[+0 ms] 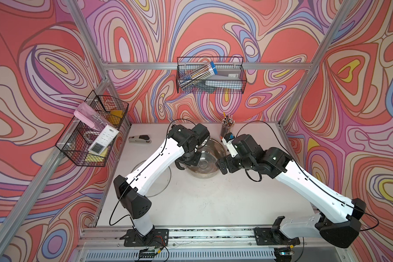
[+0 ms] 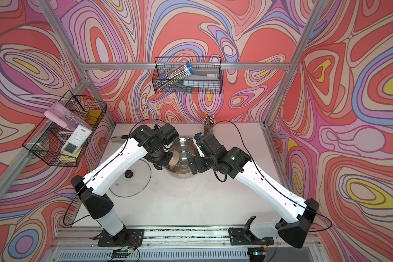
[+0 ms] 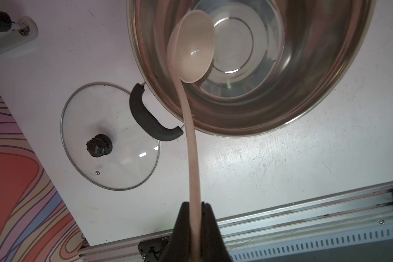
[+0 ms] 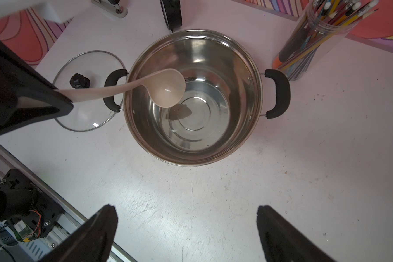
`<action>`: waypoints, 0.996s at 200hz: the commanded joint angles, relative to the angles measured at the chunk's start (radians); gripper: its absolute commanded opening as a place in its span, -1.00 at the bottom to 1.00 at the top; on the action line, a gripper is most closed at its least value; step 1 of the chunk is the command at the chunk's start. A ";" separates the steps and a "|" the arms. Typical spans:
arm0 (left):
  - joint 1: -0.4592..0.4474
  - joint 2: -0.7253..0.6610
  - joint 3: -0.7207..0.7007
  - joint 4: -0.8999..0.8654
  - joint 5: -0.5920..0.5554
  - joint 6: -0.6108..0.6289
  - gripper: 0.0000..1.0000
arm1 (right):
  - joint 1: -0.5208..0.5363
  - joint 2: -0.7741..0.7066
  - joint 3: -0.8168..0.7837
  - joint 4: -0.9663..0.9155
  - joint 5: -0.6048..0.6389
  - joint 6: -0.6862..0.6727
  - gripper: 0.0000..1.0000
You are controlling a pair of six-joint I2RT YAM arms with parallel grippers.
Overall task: Stir the soup with a spoon
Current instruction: Stir the soup in the pan with a stick.
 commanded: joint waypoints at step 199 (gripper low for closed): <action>-0.088 0.153 0.180 0.035 0.172 0.032 -1.00 | 0.003 -0.055 -0.007 -0.030 0.057 0.004 0.96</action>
